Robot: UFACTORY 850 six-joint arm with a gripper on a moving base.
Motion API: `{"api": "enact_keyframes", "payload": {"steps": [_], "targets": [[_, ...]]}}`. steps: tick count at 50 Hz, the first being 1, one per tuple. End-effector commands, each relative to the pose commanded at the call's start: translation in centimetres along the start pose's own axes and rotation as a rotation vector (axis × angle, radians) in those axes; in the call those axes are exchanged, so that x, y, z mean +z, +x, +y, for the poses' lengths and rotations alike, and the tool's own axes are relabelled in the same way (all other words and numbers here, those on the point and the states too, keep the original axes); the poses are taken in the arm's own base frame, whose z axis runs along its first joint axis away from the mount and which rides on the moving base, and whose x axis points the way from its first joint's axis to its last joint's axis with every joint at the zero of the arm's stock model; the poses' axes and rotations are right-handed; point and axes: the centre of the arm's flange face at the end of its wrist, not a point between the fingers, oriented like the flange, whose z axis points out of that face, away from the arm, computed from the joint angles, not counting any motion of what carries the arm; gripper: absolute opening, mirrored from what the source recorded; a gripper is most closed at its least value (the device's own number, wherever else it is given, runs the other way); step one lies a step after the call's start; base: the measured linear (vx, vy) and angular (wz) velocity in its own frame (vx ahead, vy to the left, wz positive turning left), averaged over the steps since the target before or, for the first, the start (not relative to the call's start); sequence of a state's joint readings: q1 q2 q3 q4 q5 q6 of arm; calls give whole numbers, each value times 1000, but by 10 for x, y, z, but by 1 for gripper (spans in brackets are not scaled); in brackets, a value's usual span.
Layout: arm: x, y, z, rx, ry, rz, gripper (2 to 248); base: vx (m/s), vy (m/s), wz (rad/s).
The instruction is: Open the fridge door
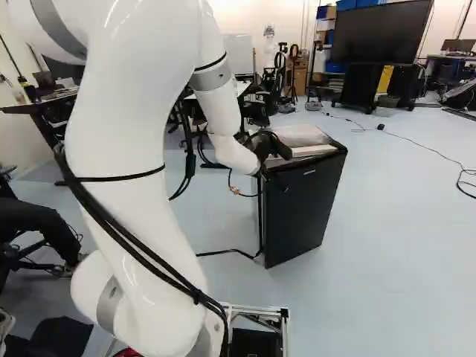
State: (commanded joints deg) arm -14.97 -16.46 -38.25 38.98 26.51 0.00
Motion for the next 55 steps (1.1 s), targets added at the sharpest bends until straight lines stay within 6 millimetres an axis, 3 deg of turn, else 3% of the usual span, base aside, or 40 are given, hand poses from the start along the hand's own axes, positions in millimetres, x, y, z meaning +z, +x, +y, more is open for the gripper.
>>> {"api": "enact_keyframes", "payload": {"steps": [55], "targets": [[-18, 0, 107, 620, -304, -137, 247, 0, -1, -1]]}}
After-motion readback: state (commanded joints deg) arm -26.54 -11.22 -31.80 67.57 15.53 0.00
